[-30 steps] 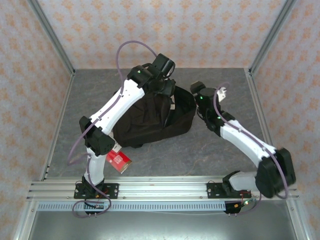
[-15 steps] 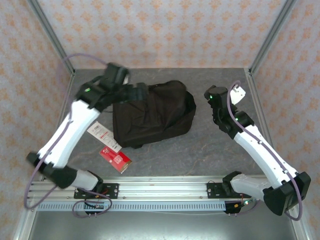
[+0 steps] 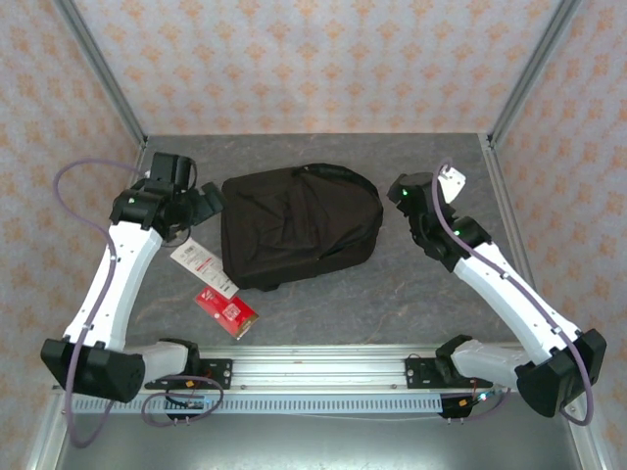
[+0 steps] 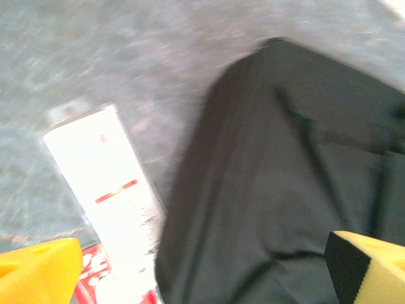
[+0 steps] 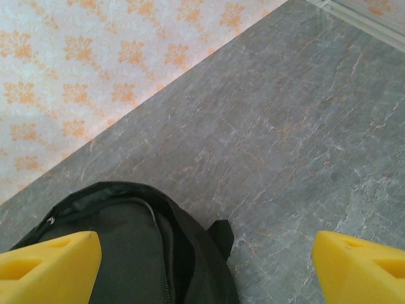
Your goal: Pack books, pencil case, and school supplies into a backpack
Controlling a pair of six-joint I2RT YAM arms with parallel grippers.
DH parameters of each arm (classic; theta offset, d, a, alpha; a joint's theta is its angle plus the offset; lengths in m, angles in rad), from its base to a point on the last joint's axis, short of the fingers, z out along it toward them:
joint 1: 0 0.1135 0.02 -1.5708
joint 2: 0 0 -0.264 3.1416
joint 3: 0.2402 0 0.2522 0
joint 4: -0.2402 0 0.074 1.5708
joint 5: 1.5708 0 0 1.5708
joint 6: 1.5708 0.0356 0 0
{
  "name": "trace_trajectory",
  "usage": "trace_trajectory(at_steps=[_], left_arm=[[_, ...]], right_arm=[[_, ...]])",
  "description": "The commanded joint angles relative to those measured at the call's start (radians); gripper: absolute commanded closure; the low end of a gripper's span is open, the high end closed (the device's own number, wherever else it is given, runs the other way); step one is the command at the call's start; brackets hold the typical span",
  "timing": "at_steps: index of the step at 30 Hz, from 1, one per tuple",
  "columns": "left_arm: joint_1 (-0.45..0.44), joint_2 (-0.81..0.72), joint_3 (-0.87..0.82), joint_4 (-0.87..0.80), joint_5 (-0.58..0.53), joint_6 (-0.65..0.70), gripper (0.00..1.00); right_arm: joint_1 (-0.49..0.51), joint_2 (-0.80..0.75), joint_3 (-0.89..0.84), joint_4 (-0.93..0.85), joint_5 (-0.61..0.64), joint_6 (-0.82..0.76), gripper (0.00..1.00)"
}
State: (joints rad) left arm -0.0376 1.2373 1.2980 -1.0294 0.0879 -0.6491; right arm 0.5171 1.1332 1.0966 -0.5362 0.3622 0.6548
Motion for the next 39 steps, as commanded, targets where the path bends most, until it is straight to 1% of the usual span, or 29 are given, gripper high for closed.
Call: trace_trajectory(at_steps=[1,3,7,10,14,18,21,25,31,35,36,39], left_arm=[[0.117,0.057,-0.11,-0.04,0.043,-0.08,0.0],[0.147,0.106,-0.148,-0.037,0.009,-0.089,0.0],[0.196,0.195,-0.22,0.024,-0.024,-0.087,0.0],[0.221,0.273,-0.245,0.076,-0.017,-0.081,0.0],[0.225,0.371,-0.241,0.169,0.042,-0.078,0.0],[0.226,0.43,-0.244,0.246,0.063,-0.08,0.0],[0.225,0.472,-0.244,0.297,0.107,-0.079,0.0],[0.226,0.524,-0.229,0.318,0.12,-0.097,0.0],[0.224,0.591,-0.218,0.296,0.094,-0.121,0.0],[0.223,0.621,-0.204,0.291,0.093,-0.128,0.08],[0.222,0.627,-0.201,0.286,0.091,-0.128,0.12],[0.223,0.622,-0.21,0.287,0.081,-0.126,0.3]], right_arm=[[0.019,0.011,-0.022,0.007,-0.037,-0.037,0.13],[0.023,0.011,-0.036,0.023,-0.054,-0.043,0.13],[0.026,0.014,-0.05,0.035,-0.073,-0.05,0.13],[0.026,0.013,-0.063,0.053,-0.098,-0.059,0.12],[0.026,0.02,-0.081,0.089,-0.136,-0.073,0.12],[0.026,0.028,-0.086,0.103,-0.159,-0.083,0.12],[0.026,0.028,-0.097,0.12,-0.18,-0.093,0.12],[0.026,0.039,-0.109,0.14,-0.196,-0.092,0.12],[0.026,0.045,-0.096,0.134,-0.205,-0.089,0.12],[0.026,0.045,-0.09,0.133,-0.206,-0.084,0.13],[0.026,0.045,-0.09,0.131,-0.204,-0.083,0.13],[0.026,0.046,-0.092,0.127,-0.195,-0.078,0.13]])
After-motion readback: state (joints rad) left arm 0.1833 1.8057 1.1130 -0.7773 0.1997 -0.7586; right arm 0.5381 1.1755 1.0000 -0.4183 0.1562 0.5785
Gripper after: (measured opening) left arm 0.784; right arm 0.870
